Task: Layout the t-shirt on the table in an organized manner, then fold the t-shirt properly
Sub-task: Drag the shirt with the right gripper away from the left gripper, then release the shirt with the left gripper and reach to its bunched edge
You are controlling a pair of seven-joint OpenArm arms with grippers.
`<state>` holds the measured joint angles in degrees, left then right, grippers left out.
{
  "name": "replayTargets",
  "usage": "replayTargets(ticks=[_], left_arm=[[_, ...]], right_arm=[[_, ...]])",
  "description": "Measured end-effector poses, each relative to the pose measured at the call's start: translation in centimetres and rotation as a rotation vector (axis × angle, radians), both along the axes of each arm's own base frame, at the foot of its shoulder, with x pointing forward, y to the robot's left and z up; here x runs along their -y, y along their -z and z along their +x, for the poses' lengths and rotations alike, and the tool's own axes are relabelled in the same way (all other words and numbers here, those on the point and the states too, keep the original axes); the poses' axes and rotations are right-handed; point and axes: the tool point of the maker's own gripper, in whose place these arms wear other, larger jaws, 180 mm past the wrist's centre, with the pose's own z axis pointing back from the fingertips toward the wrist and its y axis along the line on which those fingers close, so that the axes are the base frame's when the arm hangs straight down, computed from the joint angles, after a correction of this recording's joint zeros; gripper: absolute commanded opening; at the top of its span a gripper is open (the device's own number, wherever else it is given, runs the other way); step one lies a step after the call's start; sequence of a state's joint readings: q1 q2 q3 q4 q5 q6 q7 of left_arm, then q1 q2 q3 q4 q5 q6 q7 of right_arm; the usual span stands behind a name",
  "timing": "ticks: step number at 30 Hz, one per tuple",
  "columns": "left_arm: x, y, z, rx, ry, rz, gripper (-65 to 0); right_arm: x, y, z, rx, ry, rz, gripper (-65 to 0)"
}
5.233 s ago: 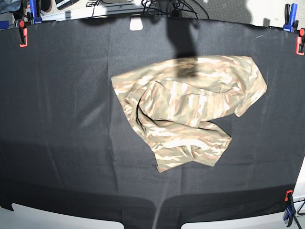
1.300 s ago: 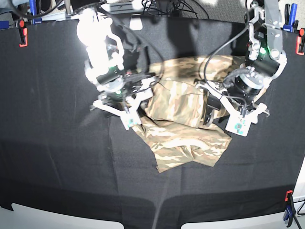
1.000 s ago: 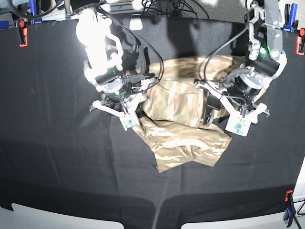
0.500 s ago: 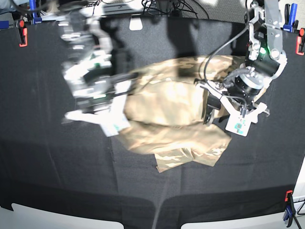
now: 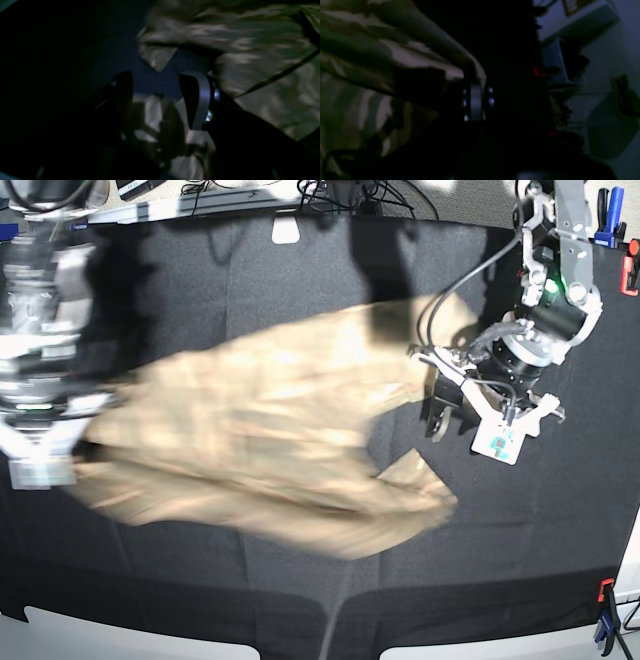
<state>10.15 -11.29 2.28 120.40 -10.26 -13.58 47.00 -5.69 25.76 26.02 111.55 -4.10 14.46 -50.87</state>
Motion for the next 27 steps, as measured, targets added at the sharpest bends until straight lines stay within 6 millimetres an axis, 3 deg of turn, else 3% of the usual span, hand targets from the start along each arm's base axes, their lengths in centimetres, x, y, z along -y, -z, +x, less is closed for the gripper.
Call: replayTargets(ticks=[10,14,25,27], left_arm=[[-0.2,0.7,-0.4,-0.043,-0.001,0.017,-33.2],[-0.2,0.7,-0.3,-0.042,-0.001,0.016,-33.2],[1.9,-0.1,-0.6,-0.043,0.053,-0.141,-33.2],[1.8,1.1,-0.1,-0.06,0.043,-0.149,-33.2]], right_arm=[[7.4,-3.3,-5.1,0.094,0.222,0.039,-65.0],[9.2,-3.2,-7.7,0.093,0.269,0.005,-65.0],[11.4,1.4,-9.9,0.0,0.343,0.089,-65.0],[11.4,1.5,-9.9,-0.001,0.344,0.09,-65.0]])
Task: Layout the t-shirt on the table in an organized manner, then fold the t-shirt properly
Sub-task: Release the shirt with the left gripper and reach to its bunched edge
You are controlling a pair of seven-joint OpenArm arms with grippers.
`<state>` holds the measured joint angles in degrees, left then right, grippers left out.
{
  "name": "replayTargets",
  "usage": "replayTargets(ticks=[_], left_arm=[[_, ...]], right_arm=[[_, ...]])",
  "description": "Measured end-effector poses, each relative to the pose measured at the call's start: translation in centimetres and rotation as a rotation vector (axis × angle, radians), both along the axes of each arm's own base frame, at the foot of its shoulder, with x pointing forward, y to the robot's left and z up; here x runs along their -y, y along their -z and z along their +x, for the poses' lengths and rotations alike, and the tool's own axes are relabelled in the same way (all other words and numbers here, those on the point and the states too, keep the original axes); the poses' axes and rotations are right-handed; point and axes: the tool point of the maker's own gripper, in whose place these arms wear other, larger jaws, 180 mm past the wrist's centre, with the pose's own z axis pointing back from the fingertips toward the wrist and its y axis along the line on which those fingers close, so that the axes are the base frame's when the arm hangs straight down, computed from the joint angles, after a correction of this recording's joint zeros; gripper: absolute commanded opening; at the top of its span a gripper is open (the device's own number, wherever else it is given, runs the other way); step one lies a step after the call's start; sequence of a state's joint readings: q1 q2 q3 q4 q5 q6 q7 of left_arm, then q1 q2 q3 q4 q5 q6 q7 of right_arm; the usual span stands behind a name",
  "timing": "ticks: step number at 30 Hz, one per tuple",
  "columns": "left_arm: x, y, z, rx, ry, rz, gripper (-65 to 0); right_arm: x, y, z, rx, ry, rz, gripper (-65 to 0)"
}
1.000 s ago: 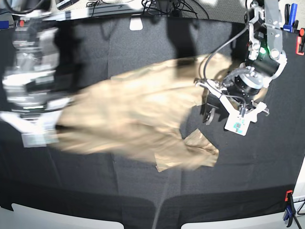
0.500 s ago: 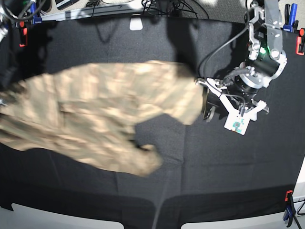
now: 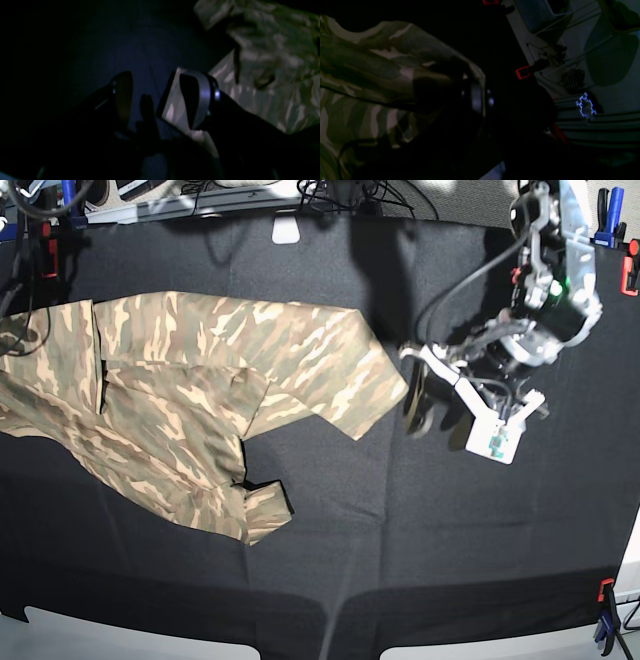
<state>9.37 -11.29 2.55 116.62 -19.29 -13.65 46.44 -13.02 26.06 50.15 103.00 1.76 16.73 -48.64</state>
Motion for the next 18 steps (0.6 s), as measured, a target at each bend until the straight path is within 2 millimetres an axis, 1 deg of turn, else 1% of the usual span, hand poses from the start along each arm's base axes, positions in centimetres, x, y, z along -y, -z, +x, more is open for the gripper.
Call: replayTargets(ticks=[3,4,5,6,7,8,9,11,13,15,17,18], left_arm=[[-0.6,4.1,0.7,-0.116,-0.016,0.009,-33.2],[-0.7,5.4,0.9,-0.166,-0.019,-0.006,-33.2],[-0.6,6.4,0.9,-0.214,-0.014,-0.022,-33.2],[-0.2,7.0,1.1,-0.25,0.005,-0.046,-33.2],[0.6,6.7,1.4,-0.253,0.048,-0.075,-33.2],[1.5,6.1,1.5,-0.247,0.103,-0.099,-33.2],[2.3,4.9,2.0,-0.225,0.145,-0.135,-33.2],[3.2,3.2,2.8,-0.182,0.191,-0.174,-33.2],[3.4,2.2,3.7,-0.152,0.199,-0.164,-33.2],[3.8,2.1,4.1,-0.147,0.217,-0.148,-33.2],[4.8,3.0,4.1,-0.175,0.248,-0.142,-33.2],[5.6,3.8,3.7,-0.202,0.271,-0.136,-33.2]], right_arm=[[0.1,0.0,-0.1,-0.007,0.005,-0.008,-65.0],[0.3,0.0,-0.3,-0.017,0.011,-0.019,-62.7],[0.4,0.0,-0.4,-0.023,0.015,-0.025,-55.9],[0.6,-0.1,-0.5,-0.031,0.022,-0.038,-49.4],[0.6,-0.2,-0.6,-0.033,0.025,-0.042,-43.6],[0.6,-0.2,-0.5,-0.031,0.025,-0.04,-39.6],[0.6,-0.2,-0.5,-0.031,0.025,-0.039,-38.0],[0.6,-0.1,-0.5,-0.028,0.023,-0.036,-38.0],[0.6,-0.1,-0.6,-0.033,0.027,-0.033,-38.0],[0.6,-0.1,-0.6,-0.033,0.027,-0.033,-38.0],[0.6,-0.1,-0.6,-0.033,0.027,-0.033,-38.0],[0.6,0.0,-0.6,-0.034,0.027,-0.033,-38.0]])
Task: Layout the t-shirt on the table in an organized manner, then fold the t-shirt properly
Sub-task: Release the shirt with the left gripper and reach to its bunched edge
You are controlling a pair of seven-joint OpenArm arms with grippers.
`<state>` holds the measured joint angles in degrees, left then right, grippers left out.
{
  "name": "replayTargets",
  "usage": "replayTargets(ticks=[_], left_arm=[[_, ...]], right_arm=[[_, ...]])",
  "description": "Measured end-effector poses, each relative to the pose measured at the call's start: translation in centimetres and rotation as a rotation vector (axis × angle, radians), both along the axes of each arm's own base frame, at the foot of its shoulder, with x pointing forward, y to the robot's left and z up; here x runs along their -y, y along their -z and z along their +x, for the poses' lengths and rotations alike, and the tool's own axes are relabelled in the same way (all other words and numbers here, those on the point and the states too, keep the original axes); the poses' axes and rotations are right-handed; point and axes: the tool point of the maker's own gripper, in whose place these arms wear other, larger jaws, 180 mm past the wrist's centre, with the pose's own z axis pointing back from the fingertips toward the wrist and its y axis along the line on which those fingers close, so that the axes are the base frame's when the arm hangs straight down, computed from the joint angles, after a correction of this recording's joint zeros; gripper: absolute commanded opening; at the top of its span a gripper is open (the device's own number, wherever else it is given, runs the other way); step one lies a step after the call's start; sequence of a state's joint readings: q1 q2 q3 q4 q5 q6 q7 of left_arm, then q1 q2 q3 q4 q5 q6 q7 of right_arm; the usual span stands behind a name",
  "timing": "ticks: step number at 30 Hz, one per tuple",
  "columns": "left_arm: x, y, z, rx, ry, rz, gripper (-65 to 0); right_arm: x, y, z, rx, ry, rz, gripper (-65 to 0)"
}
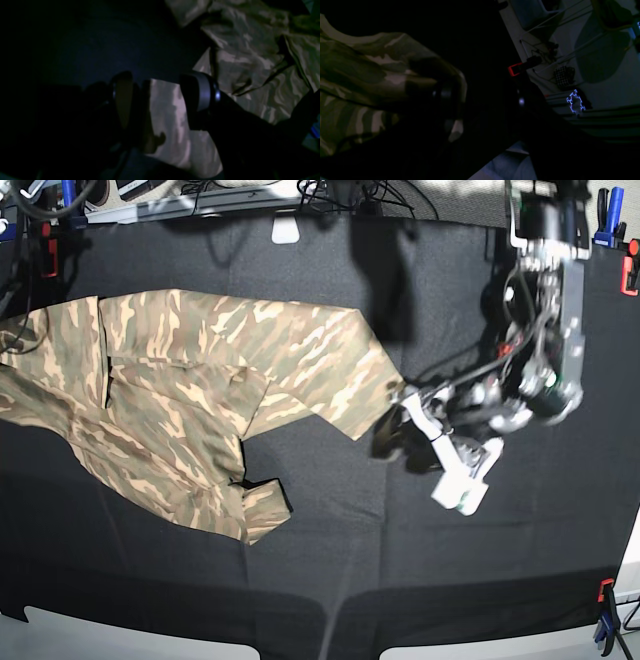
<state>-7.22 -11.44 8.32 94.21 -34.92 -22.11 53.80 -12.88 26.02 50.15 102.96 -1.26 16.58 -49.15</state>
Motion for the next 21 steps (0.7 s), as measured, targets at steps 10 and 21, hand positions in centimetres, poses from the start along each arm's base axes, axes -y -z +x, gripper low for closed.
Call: replayTargets(ticks=[10,21], left_arm=[[4.8,6.6,-1.2,-0.111,0.203,0.165,-33.2],[4.7,5.4,0.9,-0.065,0.156,0.19,-33.2]], right_arm=[[0.0,0.4,-0.4,-0.021,0.015,0.014,-38.1],[-11.3,5.1,1.3,-0.105,-0.431,0.558,-38.1]])
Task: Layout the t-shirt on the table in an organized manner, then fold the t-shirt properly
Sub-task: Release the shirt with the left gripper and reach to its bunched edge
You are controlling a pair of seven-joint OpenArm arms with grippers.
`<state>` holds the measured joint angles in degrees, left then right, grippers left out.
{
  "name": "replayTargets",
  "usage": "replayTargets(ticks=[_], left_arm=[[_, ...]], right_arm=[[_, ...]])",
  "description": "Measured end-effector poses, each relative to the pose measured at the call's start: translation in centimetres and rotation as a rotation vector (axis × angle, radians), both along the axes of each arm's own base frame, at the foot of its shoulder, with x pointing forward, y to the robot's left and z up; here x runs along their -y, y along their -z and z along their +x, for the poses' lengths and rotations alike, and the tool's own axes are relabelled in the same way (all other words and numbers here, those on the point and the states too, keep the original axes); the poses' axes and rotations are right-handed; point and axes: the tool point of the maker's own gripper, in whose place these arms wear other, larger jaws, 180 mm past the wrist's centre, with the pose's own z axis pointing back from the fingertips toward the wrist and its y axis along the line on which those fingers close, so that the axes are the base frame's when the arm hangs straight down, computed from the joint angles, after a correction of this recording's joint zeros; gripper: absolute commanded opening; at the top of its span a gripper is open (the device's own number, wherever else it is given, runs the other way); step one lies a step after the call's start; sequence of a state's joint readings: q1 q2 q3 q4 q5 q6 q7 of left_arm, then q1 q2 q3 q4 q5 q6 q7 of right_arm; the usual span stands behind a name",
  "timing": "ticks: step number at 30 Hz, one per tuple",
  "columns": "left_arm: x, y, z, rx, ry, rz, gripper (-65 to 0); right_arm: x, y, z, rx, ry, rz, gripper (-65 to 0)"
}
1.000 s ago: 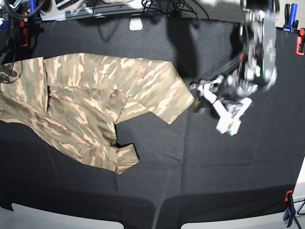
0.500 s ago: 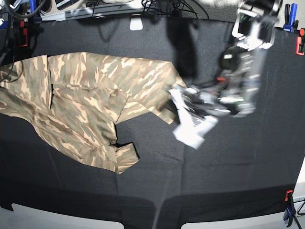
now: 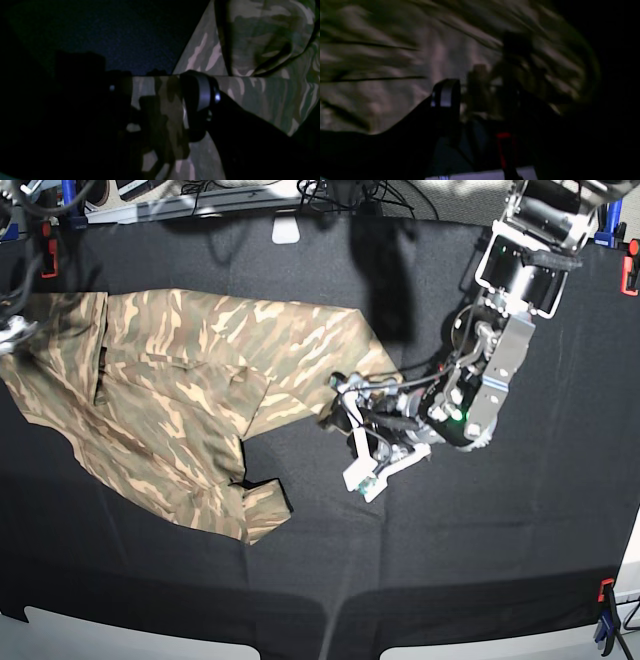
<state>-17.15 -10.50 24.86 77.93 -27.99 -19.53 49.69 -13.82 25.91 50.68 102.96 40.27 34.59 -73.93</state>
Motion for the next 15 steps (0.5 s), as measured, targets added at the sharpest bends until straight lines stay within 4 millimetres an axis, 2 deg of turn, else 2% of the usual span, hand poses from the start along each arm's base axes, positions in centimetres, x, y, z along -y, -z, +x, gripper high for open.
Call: replayTargets(ticks=[3,9,12,15], left_arm=[[-0.7,0.2,0.7,0.051,-0.005,0.055,-33.2],[-2.8,1.1,1.7,0.113,-0.026,0.206,-33.2],[-2.4,1.5,0.7,0.042,-0.017,0.181,-33.2],[-1.5,1.6,-0.2,-0.015,-0.002,0.119,-33.2]], right_arm=[[0.5,-1.3,0.4,0.065,0.011,0.006,-38.1],[2.8,-2.9,-0.3,0.12,0.085,-0.019,-38.1],[3.2,-3.4,-0.5,0.143,0.103,-0.015,-38.1],[2.4,-4.0,0.1,0.189,0.077,0.031,-38.1]])
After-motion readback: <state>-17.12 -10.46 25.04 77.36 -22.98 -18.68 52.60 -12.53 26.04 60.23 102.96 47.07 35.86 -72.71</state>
